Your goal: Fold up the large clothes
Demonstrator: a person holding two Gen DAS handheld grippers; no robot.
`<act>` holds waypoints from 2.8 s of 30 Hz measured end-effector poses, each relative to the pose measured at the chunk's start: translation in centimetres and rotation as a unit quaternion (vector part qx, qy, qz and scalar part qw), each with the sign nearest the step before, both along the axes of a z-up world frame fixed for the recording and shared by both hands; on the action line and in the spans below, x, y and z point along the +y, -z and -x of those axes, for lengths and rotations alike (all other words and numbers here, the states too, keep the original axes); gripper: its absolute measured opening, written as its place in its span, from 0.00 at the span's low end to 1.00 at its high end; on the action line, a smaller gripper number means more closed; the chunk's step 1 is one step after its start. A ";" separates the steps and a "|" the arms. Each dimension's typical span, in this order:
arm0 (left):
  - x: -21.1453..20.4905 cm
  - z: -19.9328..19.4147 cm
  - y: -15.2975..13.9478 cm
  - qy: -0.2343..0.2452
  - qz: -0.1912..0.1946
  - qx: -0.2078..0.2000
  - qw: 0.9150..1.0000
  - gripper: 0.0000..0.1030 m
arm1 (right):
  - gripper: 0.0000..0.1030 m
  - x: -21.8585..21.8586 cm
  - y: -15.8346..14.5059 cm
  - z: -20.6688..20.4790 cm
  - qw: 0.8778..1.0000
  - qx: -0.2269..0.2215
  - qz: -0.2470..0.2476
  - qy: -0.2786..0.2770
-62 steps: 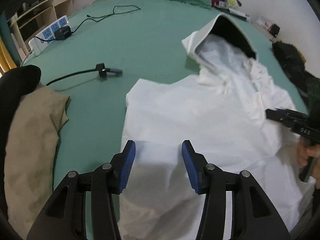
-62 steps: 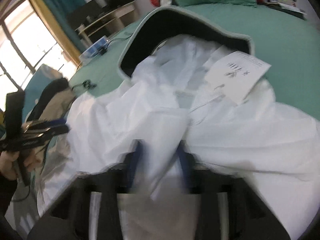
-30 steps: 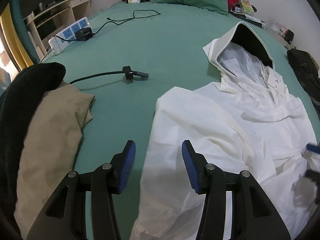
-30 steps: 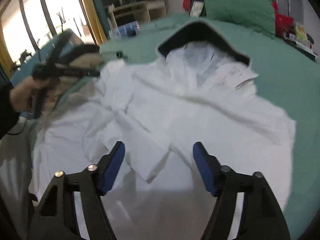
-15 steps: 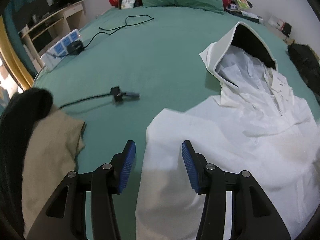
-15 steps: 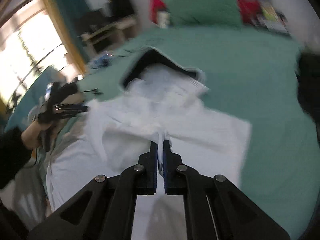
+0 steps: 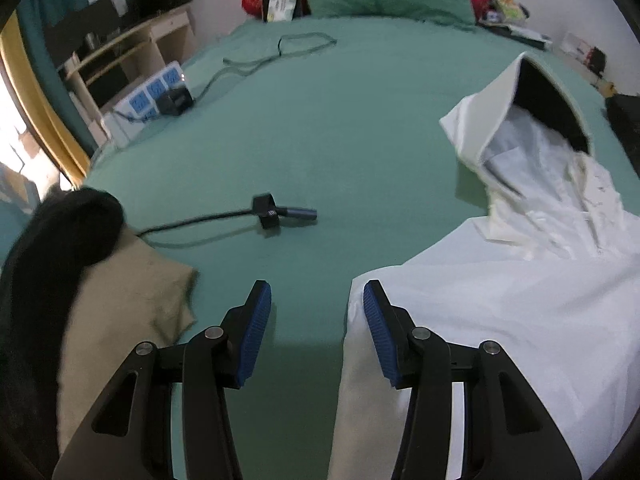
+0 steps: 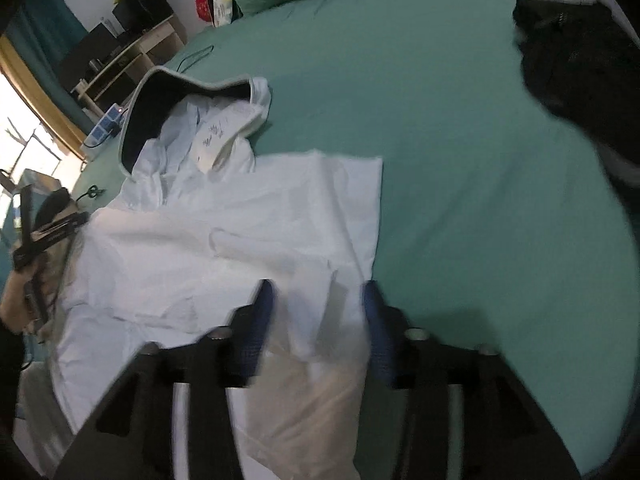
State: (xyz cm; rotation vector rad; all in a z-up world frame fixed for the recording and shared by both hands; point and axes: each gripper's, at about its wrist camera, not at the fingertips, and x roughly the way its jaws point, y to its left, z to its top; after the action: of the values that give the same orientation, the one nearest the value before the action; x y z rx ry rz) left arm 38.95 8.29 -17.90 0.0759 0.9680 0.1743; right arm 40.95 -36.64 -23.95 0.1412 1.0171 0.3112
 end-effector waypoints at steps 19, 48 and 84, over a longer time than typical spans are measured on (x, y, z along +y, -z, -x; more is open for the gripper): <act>2.8 0.4 -1.1 0.032 0.065 -0.070 0.995 0.50 | 0.56 19.4 -5.9 -8.2 0.949 -0.197 0.225 -0.101; 3.0 -0.4 0.2 0.028 0.110 -0.040 0.993 0.50 | 0.29 19.9 -0.7 -6.5 0.926 -0.118 0.311 -0.178; 6.2 -1.6 1.1 0.002 0.093 -0.038 0.995 0.50 | 1.00 24.7 0.7 -18.3 0.902 0.090 0.170 -0.387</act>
State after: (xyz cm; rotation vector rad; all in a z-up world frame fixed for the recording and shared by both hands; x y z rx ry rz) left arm 40.52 14.47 -18.96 -0.0995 0.9038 0.0824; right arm 59.25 -11.92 -24.67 -0.5811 1.2672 0.8461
